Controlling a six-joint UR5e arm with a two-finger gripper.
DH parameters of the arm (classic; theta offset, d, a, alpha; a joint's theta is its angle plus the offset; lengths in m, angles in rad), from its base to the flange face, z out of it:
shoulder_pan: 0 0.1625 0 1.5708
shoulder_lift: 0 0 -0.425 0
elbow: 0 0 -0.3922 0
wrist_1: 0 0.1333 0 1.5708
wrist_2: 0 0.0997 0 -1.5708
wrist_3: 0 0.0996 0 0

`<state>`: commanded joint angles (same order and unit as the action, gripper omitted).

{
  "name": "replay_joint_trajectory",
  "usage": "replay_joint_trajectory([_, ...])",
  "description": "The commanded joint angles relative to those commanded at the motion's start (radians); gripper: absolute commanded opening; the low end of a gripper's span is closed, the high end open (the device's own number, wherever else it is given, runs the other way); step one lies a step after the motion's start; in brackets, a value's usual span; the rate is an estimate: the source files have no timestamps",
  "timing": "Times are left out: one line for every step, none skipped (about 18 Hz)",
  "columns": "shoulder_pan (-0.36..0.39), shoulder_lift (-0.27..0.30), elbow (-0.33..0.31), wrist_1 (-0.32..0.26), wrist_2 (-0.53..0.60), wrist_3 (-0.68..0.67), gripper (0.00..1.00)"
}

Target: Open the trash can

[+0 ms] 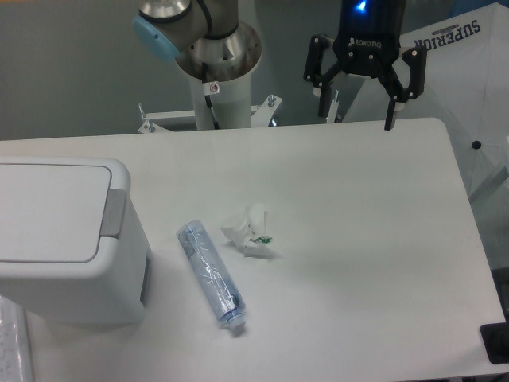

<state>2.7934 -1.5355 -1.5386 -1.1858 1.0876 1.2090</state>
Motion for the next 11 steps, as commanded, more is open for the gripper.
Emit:
replay_joint_trajectory([-0.002,0.0,0.002,0.0,0.0,-0.025,1.0])
replay_joint_trajectory([-0.003,-0.002,0.005,0.002,0.0,-0.043,1.0])
replay_joint_trajectory([-0.009,-0.005,0.012,0.003,0.0,-0.049,1.0])
replay_joint_trajectory([-0.017,-0.014,0.018,0.011,0.002,-0.051,1.0])
replay_joint_trajectory([-0.026,-0.015,0.018,0.023,0.005,-0.062,1.0])
replay_joint_trajectory([-0.029,-0.015,0.018,0.032,0.006,-0.087,1.0])
replay_joint_trajectory([-0.032,-0.015,0.018,0.038,0.008,-0.12,1.0])
replay_joint_trajectory([-0.032,-0.015,0.018,0.044,0.008,-0.153,1.0])
replay_joint_trajectory([-0.032,-0.014,0.018,0.044,0.008,-0.178,1.0])
replay_joint_trajectory([-0.032,-0.014,0.02,0.044,0.008,-0.198,1.0])
replay_joint_trajectory([-0.032,-0.014,0.018,0.044,0.006,-0.209,1.0])
